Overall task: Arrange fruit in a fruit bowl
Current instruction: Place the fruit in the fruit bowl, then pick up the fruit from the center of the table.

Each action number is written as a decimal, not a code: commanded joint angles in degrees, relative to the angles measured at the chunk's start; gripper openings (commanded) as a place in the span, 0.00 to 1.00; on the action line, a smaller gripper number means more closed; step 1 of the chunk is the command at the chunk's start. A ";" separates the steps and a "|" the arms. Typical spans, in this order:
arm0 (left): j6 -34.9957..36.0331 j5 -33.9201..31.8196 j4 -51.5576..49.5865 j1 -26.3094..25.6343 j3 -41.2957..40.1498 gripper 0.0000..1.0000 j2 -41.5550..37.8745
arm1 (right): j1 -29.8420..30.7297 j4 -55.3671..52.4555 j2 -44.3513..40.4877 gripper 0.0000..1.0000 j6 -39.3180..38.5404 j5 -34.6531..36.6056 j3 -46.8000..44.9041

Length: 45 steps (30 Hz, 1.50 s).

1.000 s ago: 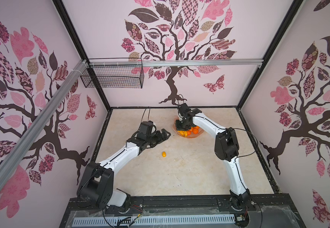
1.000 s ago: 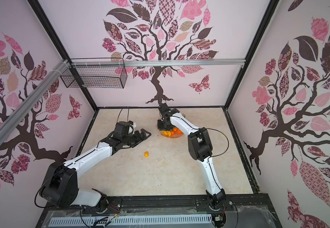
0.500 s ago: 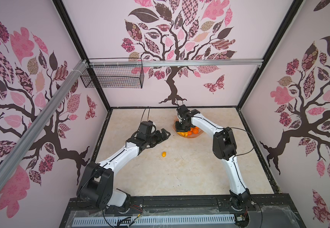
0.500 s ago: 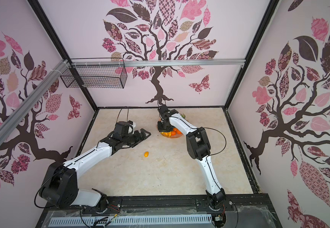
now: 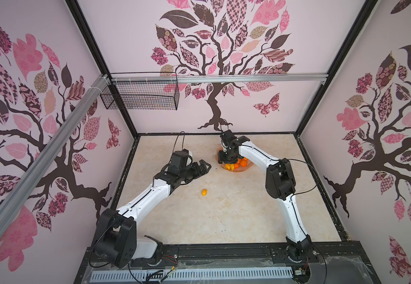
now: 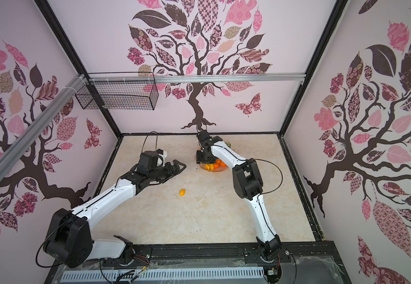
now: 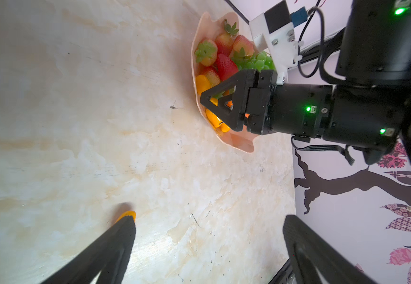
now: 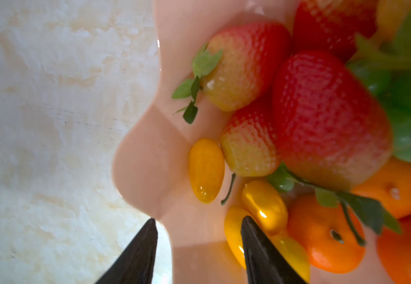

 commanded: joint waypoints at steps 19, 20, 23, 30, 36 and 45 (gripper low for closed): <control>-0.41 -3.91 -14.95 5.33 -14.17 0.98 -25.87 | 14.98 10.40 -23.71 0.56 1.66 6.06 -27.52; -0.66 -3.23 -15.58 6.02 -14.93 0.98 -26.92 | 16.15 10.20 -23.16 0.56 2.00 6.47 -27.48; -1.18 -2.24 -17.02 7.41 -16.61 0.98 -28.99 | 18.68 8.89 -20.93 0.55 3.72 6.87 -26.32; -4.31 1.60 -15.39 9.96 -21.29 0.98 -31.70 | 23.53 4.95 -13.45 0.53 8.98 11.14 -20.82; -5.39 10.05 -12.89 19.36 -25.01 0.98 -33.70 | 25.17 3.74 -8.33 0.52 10.41 11.50 -16.33; -2.81 12.70 -14.08 23.33 -23.46 0.98 -32.86 | 25.22 0.17 -2.13 0.52 9.79 13.64 -11.34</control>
